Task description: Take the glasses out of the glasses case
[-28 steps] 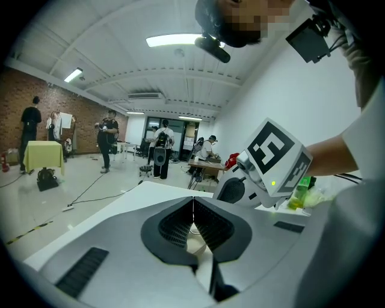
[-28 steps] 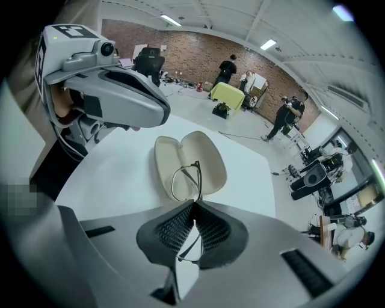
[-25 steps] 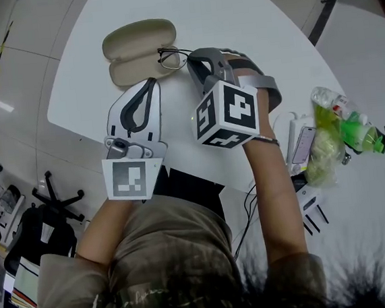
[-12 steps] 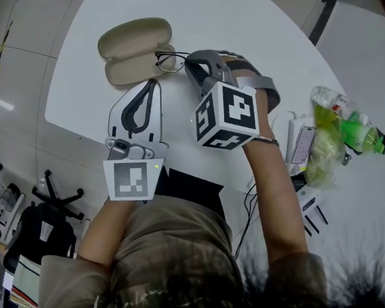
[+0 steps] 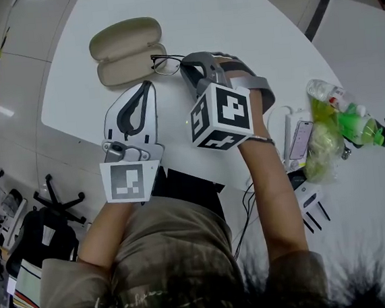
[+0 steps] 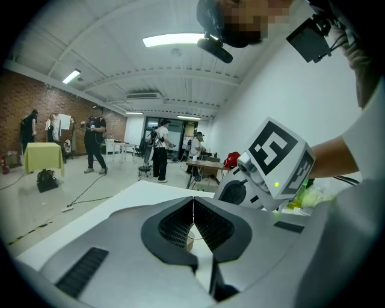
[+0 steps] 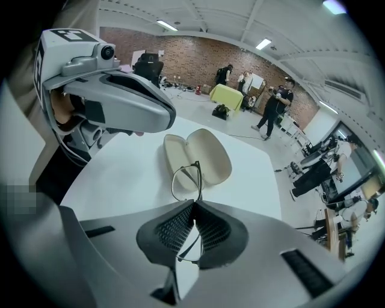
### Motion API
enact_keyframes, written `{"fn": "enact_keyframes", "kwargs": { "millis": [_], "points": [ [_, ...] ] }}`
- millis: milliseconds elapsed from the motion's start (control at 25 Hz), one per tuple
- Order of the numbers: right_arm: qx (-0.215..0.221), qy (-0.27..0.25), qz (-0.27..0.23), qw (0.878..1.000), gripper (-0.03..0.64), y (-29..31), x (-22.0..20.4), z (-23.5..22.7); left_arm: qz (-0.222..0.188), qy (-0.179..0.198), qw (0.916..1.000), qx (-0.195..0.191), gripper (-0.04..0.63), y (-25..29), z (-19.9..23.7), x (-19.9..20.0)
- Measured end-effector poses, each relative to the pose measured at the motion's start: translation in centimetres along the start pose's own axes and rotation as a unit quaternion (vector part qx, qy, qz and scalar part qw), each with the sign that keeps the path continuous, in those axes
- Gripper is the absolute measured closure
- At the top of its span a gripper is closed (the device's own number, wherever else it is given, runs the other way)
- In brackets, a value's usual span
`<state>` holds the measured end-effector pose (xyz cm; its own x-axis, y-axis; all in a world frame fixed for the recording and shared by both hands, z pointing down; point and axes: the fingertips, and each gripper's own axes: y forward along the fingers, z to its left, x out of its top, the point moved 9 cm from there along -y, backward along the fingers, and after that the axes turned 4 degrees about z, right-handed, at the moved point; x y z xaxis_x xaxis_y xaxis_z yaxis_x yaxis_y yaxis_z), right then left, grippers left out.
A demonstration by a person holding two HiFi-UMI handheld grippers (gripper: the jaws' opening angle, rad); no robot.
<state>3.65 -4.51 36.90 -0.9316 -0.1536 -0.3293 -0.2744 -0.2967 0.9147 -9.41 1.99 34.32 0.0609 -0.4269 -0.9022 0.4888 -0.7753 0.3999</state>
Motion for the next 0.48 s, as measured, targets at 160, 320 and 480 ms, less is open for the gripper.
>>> {"fn": "enact_keyframes", "kwargs": {
  "millis": [160, 320, 480],
  "points": [
    [-0.001, 0.006, 0.001, 1.000, 0.597, -0.3, -0.8, 0.3, 0.003, 0.007, 1.0000, -0.002, 0.588, -0.2, -0.6, -0.2],
    [-0.008, 0.014, 0.007, 1.000, 0.597, -0.4, -1.8, 0.5, 0.005, 0.012, 0.9999, -0.007, 0.587, -0.2, -1.4, -0.3],
    [-0.010, 0.020, 0.010, 1.000, 0.597, -0.5, -2.2, 0.9, 0.009, 0.011, 0.9999, -0.010, 0.588, -0.8, -1.9, -0.7]
  ]
}}
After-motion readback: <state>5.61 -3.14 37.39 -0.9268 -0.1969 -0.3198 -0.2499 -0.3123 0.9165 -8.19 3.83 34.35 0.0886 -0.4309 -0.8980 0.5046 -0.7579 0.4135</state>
